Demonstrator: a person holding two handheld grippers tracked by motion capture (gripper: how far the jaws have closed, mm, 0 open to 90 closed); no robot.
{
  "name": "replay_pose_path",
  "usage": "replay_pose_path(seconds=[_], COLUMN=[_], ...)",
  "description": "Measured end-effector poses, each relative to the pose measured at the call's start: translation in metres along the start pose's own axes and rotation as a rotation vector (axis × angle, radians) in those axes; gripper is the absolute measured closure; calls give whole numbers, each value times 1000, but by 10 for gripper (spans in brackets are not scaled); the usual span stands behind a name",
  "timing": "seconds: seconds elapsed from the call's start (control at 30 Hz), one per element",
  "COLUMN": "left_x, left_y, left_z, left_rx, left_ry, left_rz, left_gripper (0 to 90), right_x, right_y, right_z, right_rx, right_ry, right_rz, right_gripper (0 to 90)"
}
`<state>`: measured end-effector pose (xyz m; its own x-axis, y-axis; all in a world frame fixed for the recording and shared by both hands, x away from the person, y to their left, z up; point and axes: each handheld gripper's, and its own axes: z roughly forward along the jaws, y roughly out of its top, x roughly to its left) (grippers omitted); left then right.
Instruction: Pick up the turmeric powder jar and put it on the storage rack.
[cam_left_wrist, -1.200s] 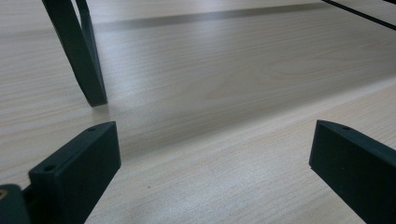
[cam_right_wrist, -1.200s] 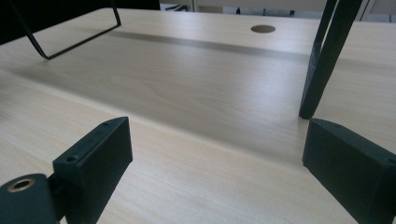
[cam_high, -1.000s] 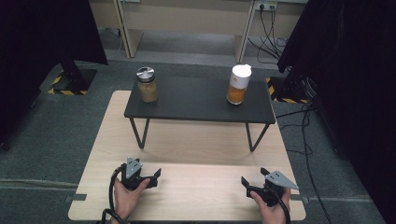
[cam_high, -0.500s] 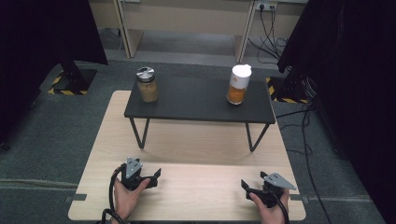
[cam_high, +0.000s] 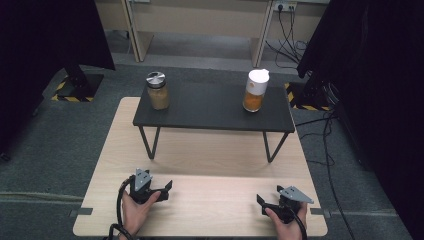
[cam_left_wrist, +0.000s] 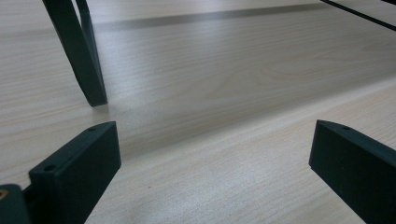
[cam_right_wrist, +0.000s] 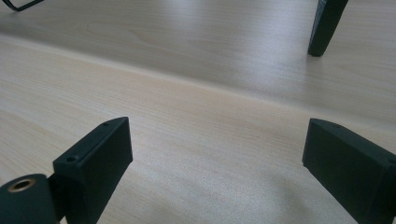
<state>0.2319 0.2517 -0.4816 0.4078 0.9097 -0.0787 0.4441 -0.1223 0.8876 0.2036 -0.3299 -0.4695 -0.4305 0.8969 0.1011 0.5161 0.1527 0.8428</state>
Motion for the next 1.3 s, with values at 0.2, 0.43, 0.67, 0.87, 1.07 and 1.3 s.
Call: replay_pose_path(seconds=[0.2, 0.43, 0.67, 0.87, 1.07, 1.3], left_x=[0, 0, -1, 0, 0, 0], left_y=[0, 0, 0, 0, 0, 0], left_z=[0, 0, 0, 0, 0, 0], left_rx=[1, 0, 1, 1, 1, 1], left_ry=[-1, 0, 0, -1, 0, 0], left_rz=[3, 4, 4, 3, 3, 4], left_gripper=[13, 13, 13, 13, 13, 13], right_x=[0, -1, -1, -2, -2, -1], right_y=[1, 2, 1, 1, 1, 1], right_z=[1, 1, 0, 0, 0, 0], right_rx=[7, 12, 6, 7, 6, 6], right_ry=[3, 8, 9, 11, 10, 9], right_rz=[-3, -2, 4, 8, 8, 8], right_gripper=[85, 85, 85, 85, 85, 85])
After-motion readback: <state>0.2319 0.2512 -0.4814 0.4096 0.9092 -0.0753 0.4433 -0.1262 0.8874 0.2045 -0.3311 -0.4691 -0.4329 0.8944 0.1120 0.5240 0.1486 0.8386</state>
